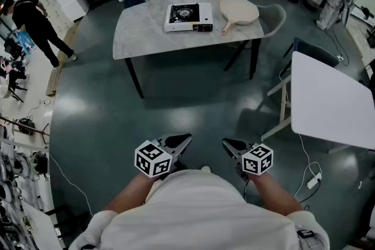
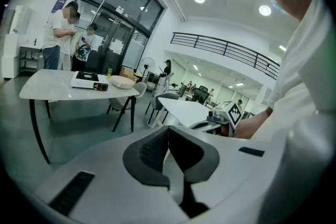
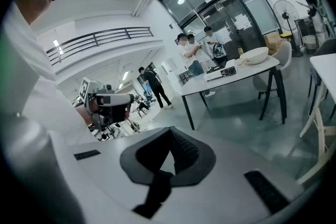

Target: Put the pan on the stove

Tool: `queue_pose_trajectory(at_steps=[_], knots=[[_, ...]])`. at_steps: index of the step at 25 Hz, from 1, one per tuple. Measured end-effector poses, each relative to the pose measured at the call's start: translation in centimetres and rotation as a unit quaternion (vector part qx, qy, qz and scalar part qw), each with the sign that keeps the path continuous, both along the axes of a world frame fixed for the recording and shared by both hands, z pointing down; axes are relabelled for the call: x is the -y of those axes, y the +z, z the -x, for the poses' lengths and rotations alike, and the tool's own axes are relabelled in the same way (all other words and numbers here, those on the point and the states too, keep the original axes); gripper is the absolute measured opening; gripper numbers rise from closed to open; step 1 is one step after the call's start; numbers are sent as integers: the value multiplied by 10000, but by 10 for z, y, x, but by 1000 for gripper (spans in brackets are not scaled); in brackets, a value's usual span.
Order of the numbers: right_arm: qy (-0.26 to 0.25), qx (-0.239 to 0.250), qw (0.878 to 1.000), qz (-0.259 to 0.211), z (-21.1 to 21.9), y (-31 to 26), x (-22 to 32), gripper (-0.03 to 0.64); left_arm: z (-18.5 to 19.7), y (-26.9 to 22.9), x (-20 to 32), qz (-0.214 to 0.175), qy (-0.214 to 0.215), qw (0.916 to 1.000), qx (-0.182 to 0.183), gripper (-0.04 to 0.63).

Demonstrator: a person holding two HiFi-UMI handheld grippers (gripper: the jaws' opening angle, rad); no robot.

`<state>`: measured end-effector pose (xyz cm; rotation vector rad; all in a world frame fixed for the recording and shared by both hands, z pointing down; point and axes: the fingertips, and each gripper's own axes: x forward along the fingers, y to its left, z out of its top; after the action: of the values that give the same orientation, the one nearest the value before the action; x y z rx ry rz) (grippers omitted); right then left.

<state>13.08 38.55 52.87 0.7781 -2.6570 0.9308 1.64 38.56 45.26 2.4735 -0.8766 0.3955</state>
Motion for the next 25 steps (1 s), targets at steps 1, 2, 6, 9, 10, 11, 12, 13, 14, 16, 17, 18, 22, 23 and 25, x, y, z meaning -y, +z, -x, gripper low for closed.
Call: queue_pose_trajectory(at_steps=[1, 2, 6, 9, 10, 11, 12, 13, 14, 16, 17, 18, 22, 23, 25], knots=[[49, 7, 10000, -11, -5, -1, 3, 3, -4, 1, 2, 12, 49, 10000, 33, 18], [102, 17, 9999, -17, -10, -2, 7, 3, -8, 1, 4, 23, 89, 9999, 58, 18], [387, 46, 9992, 41, -30, 0, 25, 3, -23, -1, 27, 72, 131, 9999, -25, 18], [547, 14, 9985, 99, -35, 7, 41, 3, -28, -2, 46, 64, 261, 9995, -134, 18], [588, -1, 9982, 123, -35, 10, 49, 3, -27, 0, 54, 66, 295, 9994, -154, 19], [633, -12, 9979, 161, -34, 12, 57, 3, -25, 2, 63, 78, 320, 9993, -188, 18], [688, -16, 9974, 212, -34, 13, 66, 3, -23, 5, 74, 99, 342, 9991, -238, 19], [753, -6, 9968, 274, -34, 14, 75, 3, -21, 7, 85, 125, 364, 9988, -297, 19], [819, 19, 9961, 338, -33, 15, 85, 5, -18, 9, 97, 147, 384, 9985, -356, 20], [939, 67, 9946, 428, -26, 13, 110, 6, -8, 7, 125, 142, 404, 9981, -448, 20], [987, 80, 9941, 450, -22, 11, 124, 6, -1, 4, 141, 108, 410, 9980, -474, 20], [1023, 91, 9936, 466, -18, 8, 139, 6, 4, 0, 157, 59, 426, 9978, -495, 20], [1172, 102, 9921, 434, 0, -9, 208, 58, 30, -13, 210, -22, 578, 9959, -701, 20], [1218, 117, 9917, 402, 6, -14, 226, 71, 38, -15, 222, -5, 610, 9951, -772, 20], [1305, 146, 9907, 355, 16, -22, 259, 90, 55, -15, 247, -6, 643, 9943, -848, 20]])
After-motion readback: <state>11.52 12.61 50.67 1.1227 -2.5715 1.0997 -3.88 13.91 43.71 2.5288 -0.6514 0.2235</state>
